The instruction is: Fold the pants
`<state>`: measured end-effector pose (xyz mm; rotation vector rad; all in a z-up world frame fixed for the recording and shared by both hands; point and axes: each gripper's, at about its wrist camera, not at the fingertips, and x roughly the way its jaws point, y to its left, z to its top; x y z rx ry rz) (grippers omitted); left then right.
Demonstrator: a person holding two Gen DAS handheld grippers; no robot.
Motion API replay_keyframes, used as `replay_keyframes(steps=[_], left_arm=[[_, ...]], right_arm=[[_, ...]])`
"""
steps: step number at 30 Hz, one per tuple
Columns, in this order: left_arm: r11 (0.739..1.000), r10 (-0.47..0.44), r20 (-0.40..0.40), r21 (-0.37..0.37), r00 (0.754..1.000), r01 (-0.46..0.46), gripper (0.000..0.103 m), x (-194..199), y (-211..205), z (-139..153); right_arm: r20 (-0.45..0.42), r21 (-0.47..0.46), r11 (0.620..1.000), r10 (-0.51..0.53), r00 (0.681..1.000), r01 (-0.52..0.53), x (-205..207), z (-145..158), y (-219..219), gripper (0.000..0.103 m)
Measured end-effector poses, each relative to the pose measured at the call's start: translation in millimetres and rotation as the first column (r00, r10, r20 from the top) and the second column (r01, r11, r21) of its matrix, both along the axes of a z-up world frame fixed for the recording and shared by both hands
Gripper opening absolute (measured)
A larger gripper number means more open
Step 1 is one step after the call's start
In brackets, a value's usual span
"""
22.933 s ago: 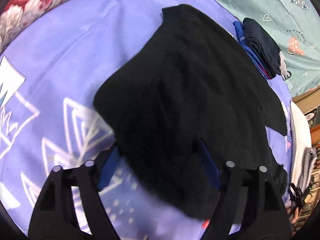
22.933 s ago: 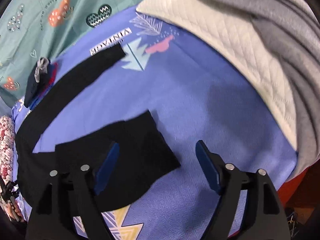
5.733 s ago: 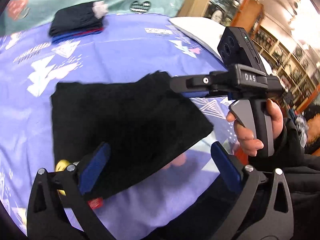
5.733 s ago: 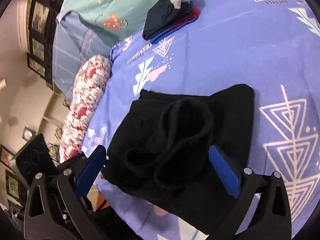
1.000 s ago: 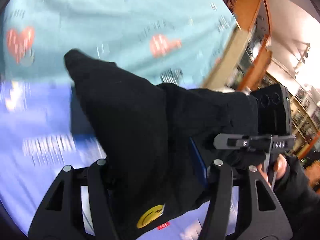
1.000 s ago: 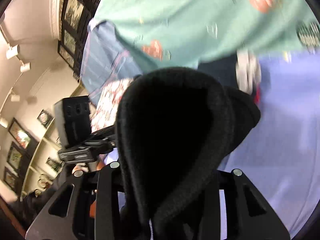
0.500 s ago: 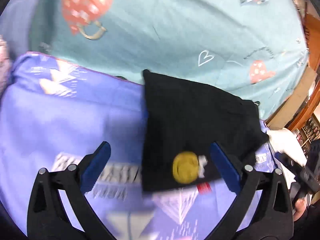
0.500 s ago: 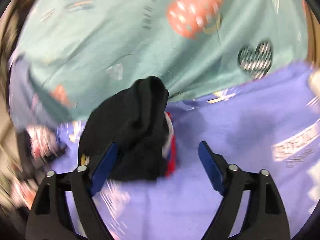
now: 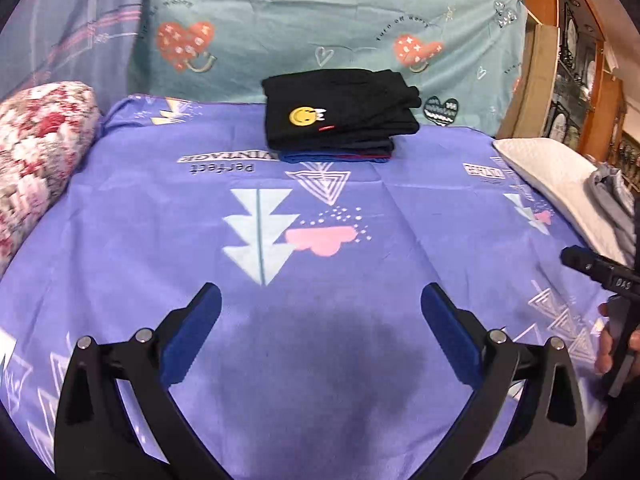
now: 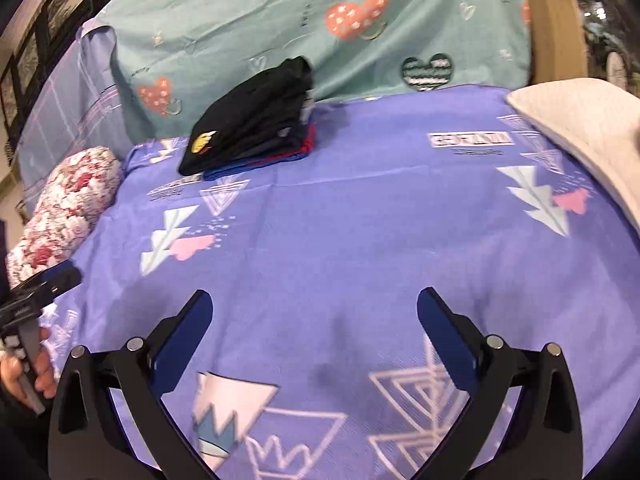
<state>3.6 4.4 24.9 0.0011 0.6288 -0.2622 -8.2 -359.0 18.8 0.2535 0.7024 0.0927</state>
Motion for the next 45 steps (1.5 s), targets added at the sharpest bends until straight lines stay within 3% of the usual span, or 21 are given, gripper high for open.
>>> replay_keyframes(steps=[4,11,13,16,21,32,38,41,45], left_arm=[[0.997,0.043,0.009,0.068,0.999,-0.043,0.101,-9,-4,-13],[0.984,0.169,0.151,0.025,0.974,-0.175,0.101,8,17,-2],[0.982,0.186,0.119,0.013,0.975,-0.189,0.101,12,23,-6],[0.981,0.194,0.114,-0.012,0.974,-0.194,0.101,12,30,-8],[0.954,0.276,0.200,0.062,0.940,-0.293,0.101,7,31,-4],[0.951,0.283,0.154,0.083,0.947,-0.297,0.101,12,33,-8],[0.951,0.284,0.085,0.099,0.955,-0.291,0.101,17,33,-14],[0.952,0.290,0.093,0.070,0.953,-0.296,0.101,13,37,-12],[0.946,0.306,0.076,0.089,0.949,-0.312,0.101,15,37,-13]], right_arm=[[0.033,-0.091,0.993,-0.068,0.997,0.070,-17,-9,-2,0.102],[0.150,-0.191,0.977,-0.068,0.986,0.097,-11,-4,11,0.102],[0.124,-0.234,0.969,-0.049,0.991,0.077,-7,-14,16,0.102],[0.094,-0.223,0.975,-0.003,0.996,0.024,-5,-17,18,0.102],[0.112,-0.230,0.973,0.011,0.994,0.016,-9,-15,20,0.102],[0.090,-0.191,0.976,-0.093,0.992,0.109,-9,-17,4,0.102],[0.184,-0.213,0.941,-0.225,0.957,0.263,-20,-10,-11,0.102],[0.206,-0.203,0.942,-0.224,0.952,0.266,-22,-9,-14,0.102],[0.193,-0.210,0.949,-0.194,0.962,0.233,-18,-10,-12,0.102]])
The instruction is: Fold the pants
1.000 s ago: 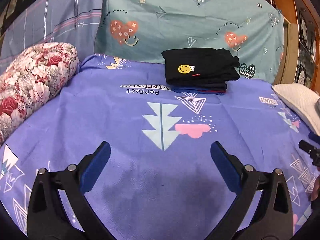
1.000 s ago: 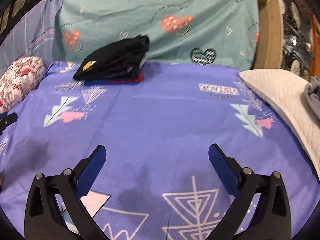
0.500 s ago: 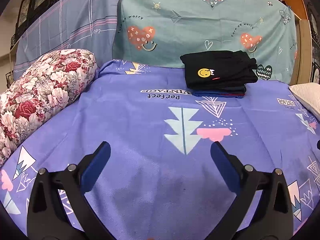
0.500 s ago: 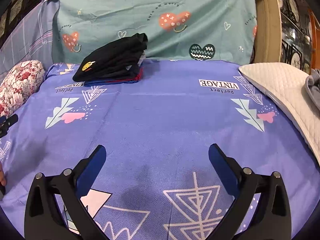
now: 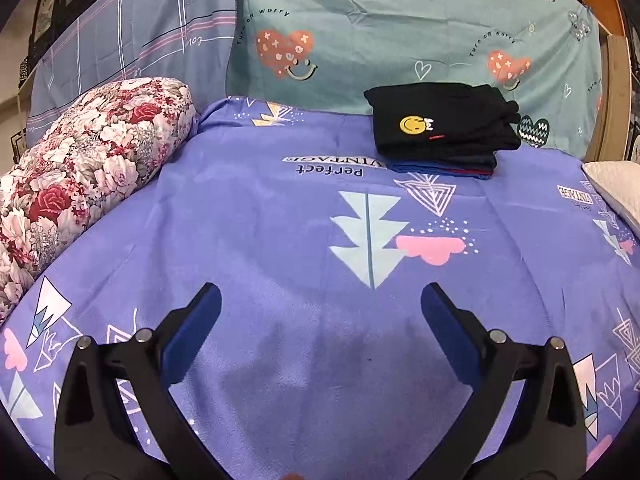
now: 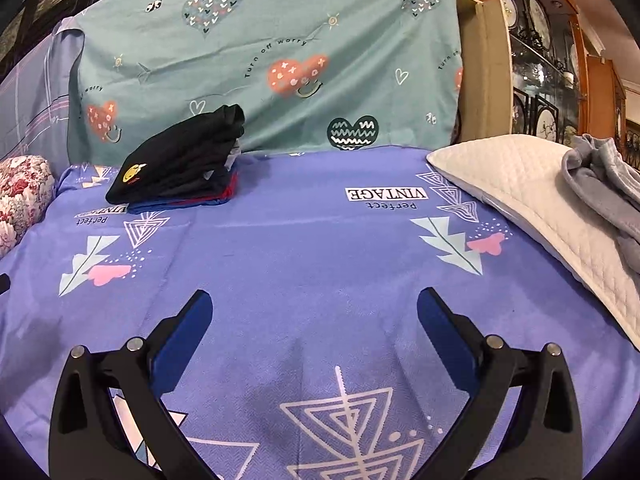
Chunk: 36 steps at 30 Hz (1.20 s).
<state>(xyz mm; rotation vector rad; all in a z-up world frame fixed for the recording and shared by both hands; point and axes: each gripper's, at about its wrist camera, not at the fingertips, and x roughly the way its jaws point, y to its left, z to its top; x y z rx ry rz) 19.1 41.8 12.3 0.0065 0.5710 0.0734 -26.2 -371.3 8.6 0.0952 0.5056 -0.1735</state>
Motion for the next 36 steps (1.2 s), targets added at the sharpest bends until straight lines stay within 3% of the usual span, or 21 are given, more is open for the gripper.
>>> replay_keyframes(steps=[7,29,36], left_arm=[[0.999,-0.001,-0.002,0.034,1.000,0.001,0.101,1.0,-5.1,-0.5],[0.999,-0.033,0.000,0.039,0.999,0.033,0.101,4.8,-4.8,-2.2],[0.999,-0.001,-0.025,0.036,1.000,0.002,0.101,7.7,-1.1,-5.6]], right_arm=[[-0.010,-0.011,1.000,0.022,1.000,-0.022,0.9,0.4,5.5,0.102],[-0.036,0.019,1.000,0.010,0.999,-0.009,5.8,-2.1,-1.6,0.102],[-0.039,0.025,1.000,0.007,0.999,-0.006,5.9,-2.6,-3.0,0.102]])
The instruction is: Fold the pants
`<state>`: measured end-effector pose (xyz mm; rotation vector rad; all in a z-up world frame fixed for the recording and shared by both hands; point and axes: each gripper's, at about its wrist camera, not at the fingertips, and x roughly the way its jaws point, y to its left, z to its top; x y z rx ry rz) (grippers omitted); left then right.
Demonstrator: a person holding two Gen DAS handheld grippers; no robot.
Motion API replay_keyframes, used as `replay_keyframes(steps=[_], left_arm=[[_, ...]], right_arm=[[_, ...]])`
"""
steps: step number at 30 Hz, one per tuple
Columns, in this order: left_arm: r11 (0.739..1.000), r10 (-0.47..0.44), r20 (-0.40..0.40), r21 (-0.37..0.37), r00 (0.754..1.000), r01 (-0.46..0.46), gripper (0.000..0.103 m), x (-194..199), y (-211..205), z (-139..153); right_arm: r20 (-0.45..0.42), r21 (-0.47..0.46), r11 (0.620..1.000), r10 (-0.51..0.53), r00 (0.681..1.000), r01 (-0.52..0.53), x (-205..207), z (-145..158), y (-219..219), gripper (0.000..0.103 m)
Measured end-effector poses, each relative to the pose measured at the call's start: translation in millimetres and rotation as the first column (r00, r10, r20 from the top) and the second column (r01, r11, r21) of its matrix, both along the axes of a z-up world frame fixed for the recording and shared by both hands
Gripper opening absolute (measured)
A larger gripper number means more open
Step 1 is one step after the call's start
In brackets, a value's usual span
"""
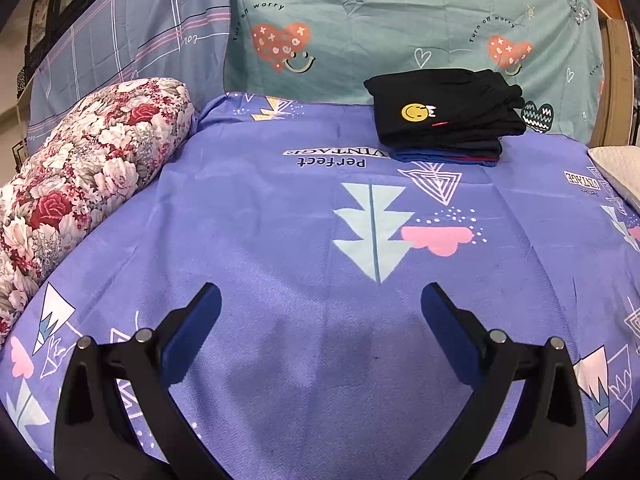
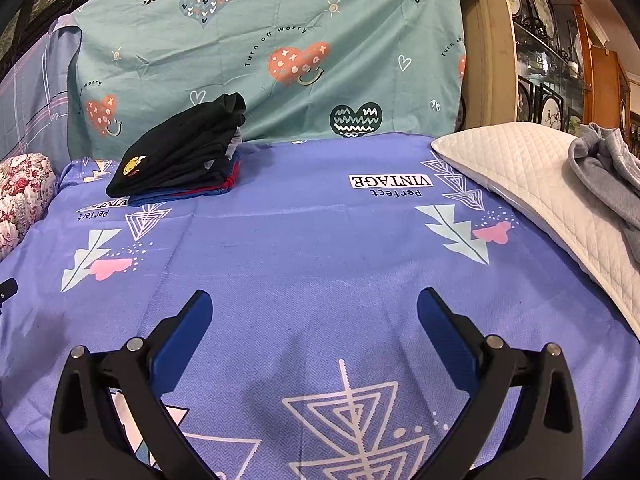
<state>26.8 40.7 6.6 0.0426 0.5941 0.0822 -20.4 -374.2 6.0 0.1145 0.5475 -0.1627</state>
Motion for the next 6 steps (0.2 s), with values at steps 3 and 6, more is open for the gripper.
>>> replay_keyframes(steps=[3,6], left_arm=[[1.000,0.007,-0.017,-0.003,1.000,-0.007,0.101,1.6,0.8,-2.0],[1.000,0.010,-0.017,-0.021,1.000,-0.011,0.101,1.3,4.0,-1.6]], right_arm=[[-0.003,0.001,1.000,0.001,1.000,-0.001,0.1,-0.2,-0.6,0.102],[-0.004,0.005,1.000,-0.001,1.000,0.001,0.3,-0.5,-1.5,0.102]])
